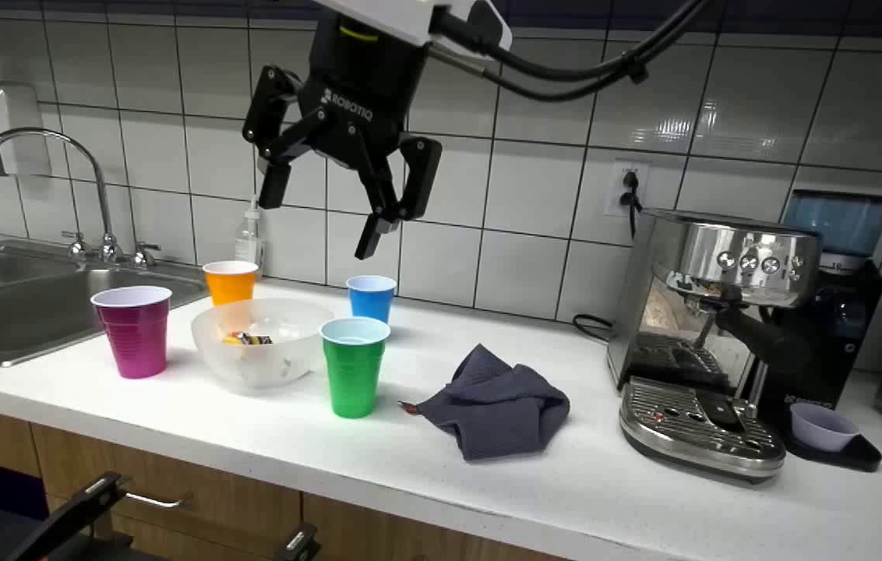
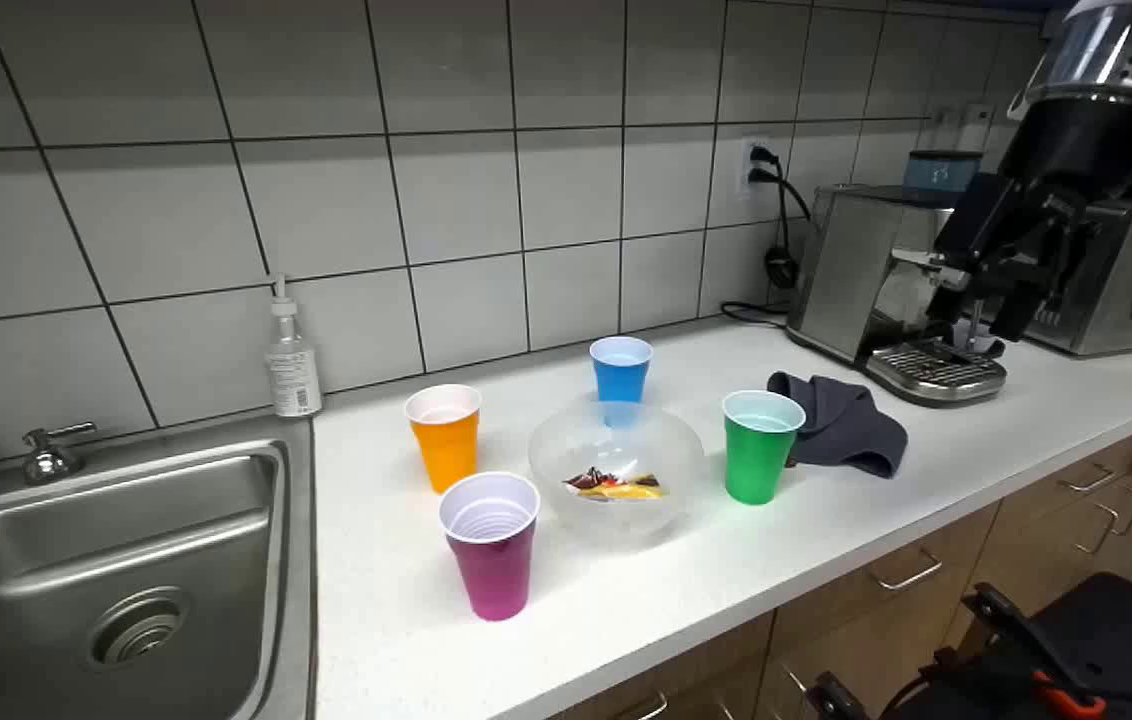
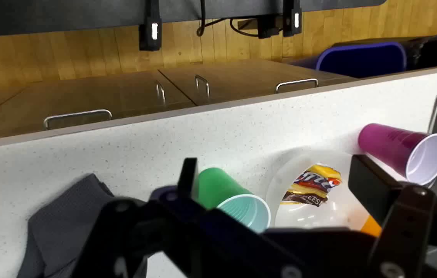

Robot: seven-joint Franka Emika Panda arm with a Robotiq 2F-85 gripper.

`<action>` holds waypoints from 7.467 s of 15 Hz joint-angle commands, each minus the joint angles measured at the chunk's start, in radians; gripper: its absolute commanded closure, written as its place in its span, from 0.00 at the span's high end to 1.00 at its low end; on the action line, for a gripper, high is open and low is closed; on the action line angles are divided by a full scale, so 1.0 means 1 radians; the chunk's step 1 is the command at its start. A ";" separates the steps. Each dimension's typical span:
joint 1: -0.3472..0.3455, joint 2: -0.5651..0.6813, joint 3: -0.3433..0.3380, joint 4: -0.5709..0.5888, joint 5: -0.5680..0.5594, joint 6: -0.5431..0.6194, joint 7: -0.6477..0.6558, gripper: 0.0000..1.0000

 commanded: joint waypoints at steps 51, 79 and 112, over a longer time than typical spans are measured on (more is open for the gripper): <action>0.359 0.417 0.544 0.014 0.364 0.535 0.511 1.00; 0.355 0.657 0.638 0.158 0.353 0.630 0.800 1.00; 0.382 0.845 0.635 0.260 0.189 0.683 0.986 0.00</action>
